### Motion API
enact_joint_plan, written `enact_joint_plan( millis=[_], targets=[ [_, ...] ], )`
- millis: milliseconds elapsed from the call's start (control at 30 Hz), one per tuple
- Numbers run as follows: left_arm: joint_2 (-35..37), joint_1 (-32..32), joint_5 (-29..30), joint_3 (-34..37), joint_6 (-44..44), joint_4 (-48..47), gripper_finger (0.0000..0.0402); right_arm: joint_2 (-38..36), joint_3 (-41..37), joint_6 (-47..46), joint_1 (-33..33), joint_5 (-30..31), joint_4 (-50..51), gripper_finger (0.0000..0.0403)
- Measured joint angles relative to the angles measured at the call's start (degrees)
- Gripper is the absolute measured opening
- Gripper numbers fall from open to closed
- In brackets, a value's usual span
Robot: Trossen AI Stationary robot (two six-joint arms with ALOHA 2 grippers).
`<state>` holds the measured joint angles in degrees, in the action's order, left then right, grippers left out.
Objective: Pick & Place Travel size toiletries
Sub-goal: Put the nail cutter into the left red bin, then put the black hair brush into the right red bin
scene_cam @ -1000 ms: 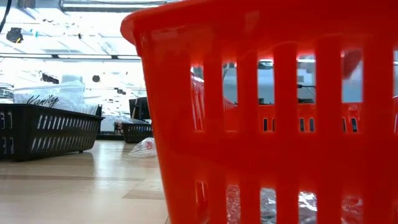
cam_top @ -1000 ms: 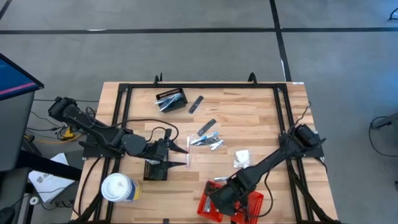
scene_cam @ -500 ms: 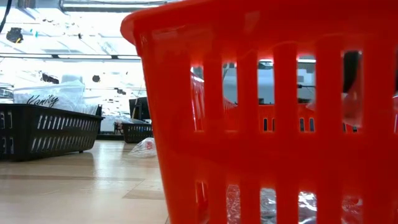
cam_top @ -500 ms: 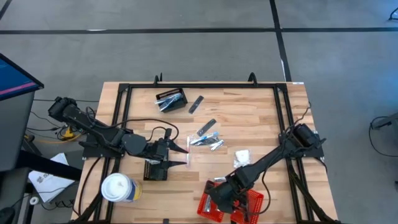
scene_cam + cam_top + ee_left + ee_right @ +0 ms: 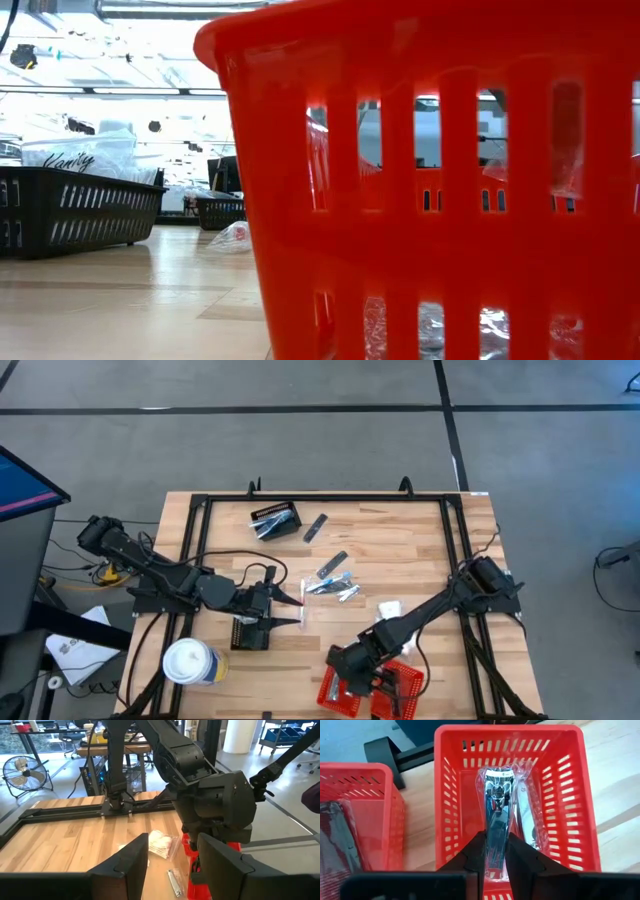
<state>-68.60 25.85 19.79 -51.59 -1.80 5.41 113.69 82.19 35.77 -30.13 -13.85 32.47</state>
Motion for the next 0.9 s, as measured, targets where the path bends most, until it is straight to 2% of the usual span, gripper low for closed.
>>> enact_joint_plan(
  millis=[400, 733, 900],
  targets=[
    [0.0, 0.0, 0.39, 0.0, 0.02, 0.0, 0.0157, 0.0, 0.0, -0.73, -0.06, 0.12, -0.98, 0.0055],
    [0.0, 0.0, 0.38, 0.0, 0.02, -0.01, 0.0156, -0.02, 0.0, -1.94, -0.1, 0.15, -1.96, 0.0119],
    [0.0, 0.0, 0.38, 0.0, 0.02, -0.02, 0.0154, -0.02, 0.0, -2.82, -0.1, 0.16, -1.7, 0.0138]
  ],
)
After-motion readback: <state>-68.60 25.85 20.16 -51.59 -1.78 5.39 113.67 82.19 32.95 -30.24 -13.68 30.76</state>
